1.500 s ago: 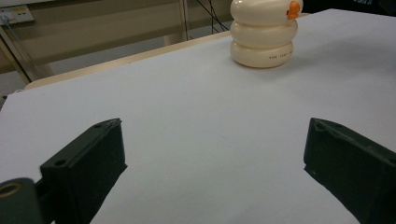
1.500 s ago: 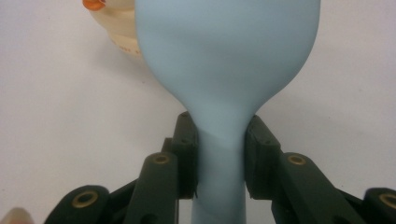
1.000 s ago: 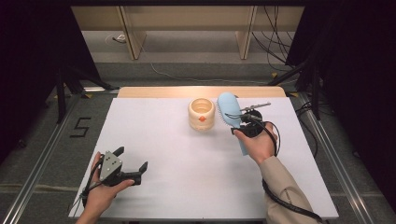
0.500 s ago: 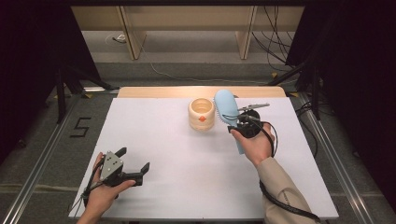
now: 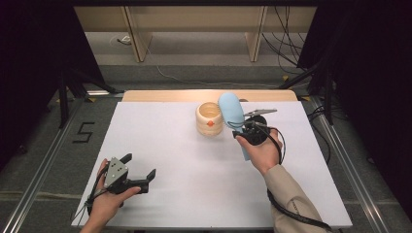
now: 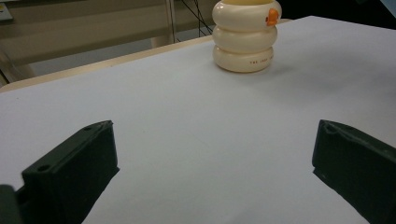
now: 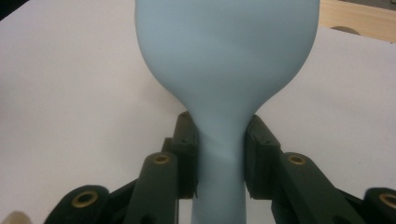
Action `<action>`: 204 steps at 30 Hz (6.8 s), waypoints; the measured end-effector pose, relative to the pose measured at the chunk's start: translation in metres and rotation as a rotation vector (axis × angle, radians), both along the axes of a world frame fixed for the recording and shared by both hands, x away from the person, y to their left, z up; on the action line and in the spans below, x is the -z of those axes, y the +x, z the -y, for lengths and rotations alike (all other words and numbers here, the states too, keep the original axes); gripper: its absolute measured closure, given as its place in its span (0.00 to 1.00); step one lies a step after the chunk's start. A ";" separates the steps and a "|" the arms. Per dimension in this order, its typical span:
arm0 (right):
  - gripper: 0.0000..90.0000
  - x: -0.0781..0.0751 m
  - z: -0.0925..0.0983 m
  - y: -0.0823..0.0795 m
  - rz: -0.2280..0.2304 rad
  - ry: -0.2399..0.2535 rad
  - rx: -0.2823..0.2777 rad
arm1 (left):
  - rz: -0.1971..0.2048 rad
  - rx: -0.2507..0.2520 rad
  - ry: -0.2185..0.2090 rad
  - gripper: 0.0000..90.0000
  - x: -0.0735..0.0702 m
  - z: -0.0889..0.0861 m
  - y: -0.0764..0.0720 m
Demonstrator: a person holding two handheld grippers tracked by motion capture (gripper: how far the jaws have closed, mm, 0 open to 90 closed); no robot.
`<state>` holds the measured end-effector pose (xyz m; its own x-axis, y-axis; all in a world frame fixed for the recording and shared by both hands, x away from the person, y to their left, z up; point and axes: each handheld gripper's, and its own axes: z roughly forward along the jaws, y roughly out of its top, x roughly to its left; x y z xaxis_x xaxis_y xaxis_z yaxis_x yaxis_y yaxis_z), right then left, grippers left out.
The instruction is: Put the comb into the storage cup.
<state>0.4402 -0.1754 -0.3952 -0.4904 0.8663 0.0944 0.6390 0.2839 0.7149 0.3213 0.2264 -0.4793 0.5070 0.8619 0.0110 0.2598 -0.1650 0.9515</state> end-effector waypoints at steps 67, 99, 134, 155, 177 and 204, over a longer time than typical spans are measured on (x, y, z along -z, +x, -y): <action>0.78 0.002 -0.049 -0.024 0.088 0.053 -0.126 | -0.013 0.048 -0.056 0.00 -0.005 0.016 -0.002; 0.78 0.005 -0.068 -0.035 0.085 0.064 -0.174 | -0.081 0.216 -0.099 0.03 -0.017 0.102 0.008; 0.78 0.010 -0.078 -0.039 0.083 0.070 -0.196 | -0.155 0.322 -0.111 0.06 -0.011 0.161 0.032; 0.78 0.013 -0.081 -0.041 0.092 0.076 -0.199 | -0.164 0.324 -0.131 0.08 -0.008 0.167 0.038; 0.78 0.014 -0.084 -0.043 0.092 0.080 -0.207 | -0.189 0.326 -0.151 0.15 -0.006 0.171 0.040; 0.78 0.014 -0.085 -0.044 0.102 0.081 -0.210 | -0.203 0.313 -0.206 0.22 -0.005 0.174 0.042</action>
<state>0.3967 -0.0905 -0.4087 -0.6693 0.7362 0.1005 0.4957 0.3416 0.7985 0.3632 0.0529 -0.4742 0.7184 0.6401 -0.2725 0.4133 -0.0776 0.9073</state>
